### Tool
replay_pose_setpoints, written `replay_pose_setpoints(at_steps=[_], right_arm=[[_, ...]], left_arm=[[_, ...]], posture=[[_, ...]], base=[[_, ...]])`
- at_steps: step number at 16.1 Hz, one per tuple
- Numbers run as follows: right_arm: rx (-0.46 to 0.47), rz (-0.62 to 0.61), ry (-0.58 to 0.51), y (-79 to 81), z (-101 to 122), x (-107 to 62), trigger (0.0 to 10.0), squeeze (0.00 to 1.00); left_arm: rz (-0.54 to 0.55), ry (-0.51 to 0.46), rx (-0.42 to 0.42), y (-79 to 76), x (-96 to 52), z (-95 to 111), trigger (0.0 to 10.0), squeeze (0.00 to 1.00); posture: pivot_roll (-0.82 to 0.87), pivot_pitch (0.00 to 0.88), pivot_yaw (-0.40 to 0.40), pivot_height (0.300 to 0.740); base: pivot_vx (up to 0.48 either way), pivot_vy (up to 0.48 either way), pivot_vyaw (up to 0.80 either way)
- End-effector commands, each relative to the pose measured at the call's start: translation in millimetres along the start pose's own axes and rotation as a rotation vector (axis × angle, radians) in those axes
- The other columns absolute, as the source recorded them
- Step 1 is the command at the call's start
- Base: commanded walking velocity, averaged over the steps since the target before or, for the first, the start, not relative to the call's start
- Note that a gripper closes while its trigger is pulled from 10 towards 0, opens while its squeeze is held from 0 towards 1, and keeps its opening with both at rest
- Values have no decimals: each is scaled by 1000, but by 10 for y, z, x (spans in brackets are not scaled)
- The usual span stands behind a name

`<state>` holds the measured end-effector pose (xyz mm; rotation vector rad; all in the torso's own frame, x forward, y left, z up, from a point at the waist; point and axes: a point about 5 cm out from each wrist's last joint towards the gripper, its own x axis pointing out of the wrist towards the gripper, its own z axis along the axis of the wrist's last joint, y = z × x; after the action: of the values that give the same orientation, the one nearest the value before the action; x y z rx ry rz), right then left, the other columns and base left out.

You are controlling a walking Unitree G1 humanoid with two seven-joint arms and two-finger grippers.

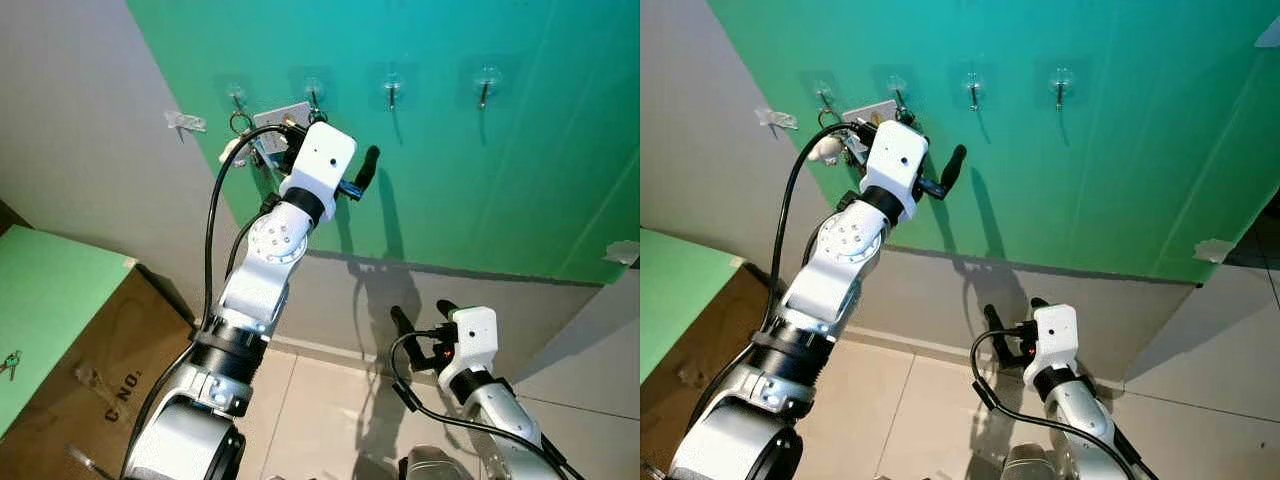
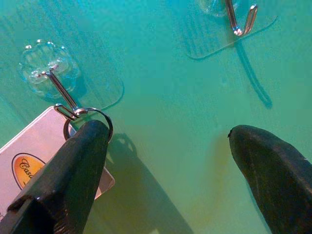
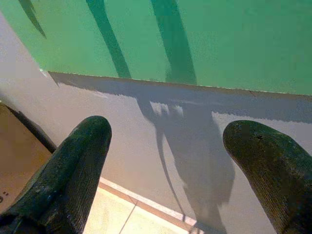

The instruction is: Hang keys on a hook

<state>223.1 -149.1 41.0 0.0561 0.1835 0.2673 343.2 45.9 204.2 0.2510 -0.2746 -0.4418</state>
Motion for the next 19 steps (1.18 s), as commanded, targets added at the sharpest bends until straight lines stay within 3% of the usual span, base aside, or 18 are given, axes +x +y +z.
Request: replay_pose_setpoints(at_steps=[1,3,5,9,12,14,16,17,19], right_arm=[[1,30,16,48,-17,18,10000,0],[1,33,18,51,-20,19,10000,0],[1,38,20,54,-21,24,10000,0],[-2,46,25,60,-25,37,10000,0],[-3,47,27,63,-30,31,10000,0],[-3,46,28,63,-33,26,10000,0],[-3,45,28,66,-35,23,10000,0],[-3,43,28,68,-37,17,10000,0],[-2,38,28,66,-43,3,10000,0]], left_arm=[[-57,118,-75,-147,-116,-243,10000,0],[-54,135,-217,-214,-189,-298,10000,0],[-82,113,-215,-271,-228,-292,10000,0],[-129,5,-10,-362,-252,-186,10000,0],[-88,-92,165,-295,-234,-119,10000,0],[-94,-101,219,-282,-223,-142,10000,0],[-97,-73,173,-269,-206,-190,10000,0],[-73,-26,12,-226,-180,-230,10000,0],[-78,-112,261,-233,-202,-190,10000,0]], posture=[[-322,74,164,740],[-318,75,162,740],[-309,76,157,740],[-306,76,153,740],[-312,77,156,740],[-316,79,158,740],[-318,79,159,740],[-324,78,163,740],[-327,77,166,740]], base=[[0,0,0],[0,0,0],[0,0,0],[0,0,0],[0,0,0],[0,0,0],[0,0,0],[0,0,0],[0,0,0]])
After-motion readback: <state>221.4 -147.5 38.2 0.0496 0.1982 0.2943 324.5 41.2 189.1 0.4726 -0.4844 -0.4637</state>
